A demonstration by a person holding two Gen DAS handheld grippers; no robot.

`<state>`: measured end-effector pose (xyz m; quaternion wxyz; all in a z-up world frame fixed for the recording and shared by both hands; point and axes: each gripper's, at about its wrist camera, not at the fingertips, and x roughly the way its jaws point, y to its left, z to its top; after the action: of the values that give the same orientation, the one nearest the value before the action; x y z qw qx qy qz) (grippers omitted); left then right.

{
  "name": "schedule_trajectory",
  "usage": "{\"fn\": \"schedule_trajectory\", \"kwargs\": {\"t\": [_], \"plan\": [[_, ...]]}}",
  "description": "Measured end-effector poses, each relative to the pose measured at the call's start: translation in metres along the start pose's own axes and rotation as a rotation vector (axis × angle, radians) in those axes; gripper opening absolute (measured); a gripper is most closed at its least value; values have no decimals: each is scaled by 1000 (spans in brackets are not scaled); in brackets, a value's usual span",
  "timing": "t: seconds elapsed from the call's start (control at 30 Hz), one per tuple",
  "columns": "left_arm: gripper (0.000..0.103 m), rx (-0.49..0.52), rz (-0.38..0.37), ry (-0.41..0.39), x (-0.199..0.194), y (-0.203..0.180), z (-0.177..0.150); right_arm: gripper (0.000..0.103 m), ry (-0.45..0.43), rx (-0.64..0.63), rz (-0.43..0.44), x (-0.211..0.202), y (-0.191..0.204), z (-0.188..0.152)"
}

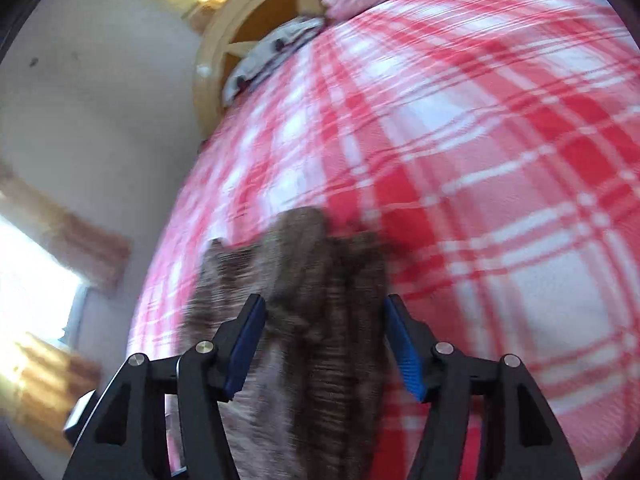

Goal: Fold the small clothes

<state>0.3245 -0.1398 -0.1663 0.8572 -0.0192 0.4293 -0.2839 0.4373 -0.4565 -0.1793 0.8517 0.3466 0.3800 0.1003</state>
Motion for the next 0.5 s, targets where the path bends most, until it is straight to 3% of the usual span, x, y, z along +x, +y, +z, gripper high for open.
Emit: {"fn": "schedule_trajectory", "kwargs": {"t": [0.07, 0.17, 0.2, 0.3, 0.4, 0.5], "plan": [[102, -25, -13, -30, -6, 3, -2, 62, 5, -25, -27, 6, 4, 1], [101, -51, -24, -3, 0, 7, 0, 62, 3, -23, -41, 9, -1, 1], [101, -48, -23, -1, 0, 7, 1, 61, 4, -21, -29, 10, -3, 1], [94, -30, -28, -4, 1, 3, 1, 49, -13, -20, -44, 7, -8, 3], [94, -9, -21, 7, 4, -2, 1, 48, -26, -4, -37, 9, -15, 3], [90, 28, -1, 24, 7, -10, 2, 48, -6, -84, -50, 17, -4, 0]]}}
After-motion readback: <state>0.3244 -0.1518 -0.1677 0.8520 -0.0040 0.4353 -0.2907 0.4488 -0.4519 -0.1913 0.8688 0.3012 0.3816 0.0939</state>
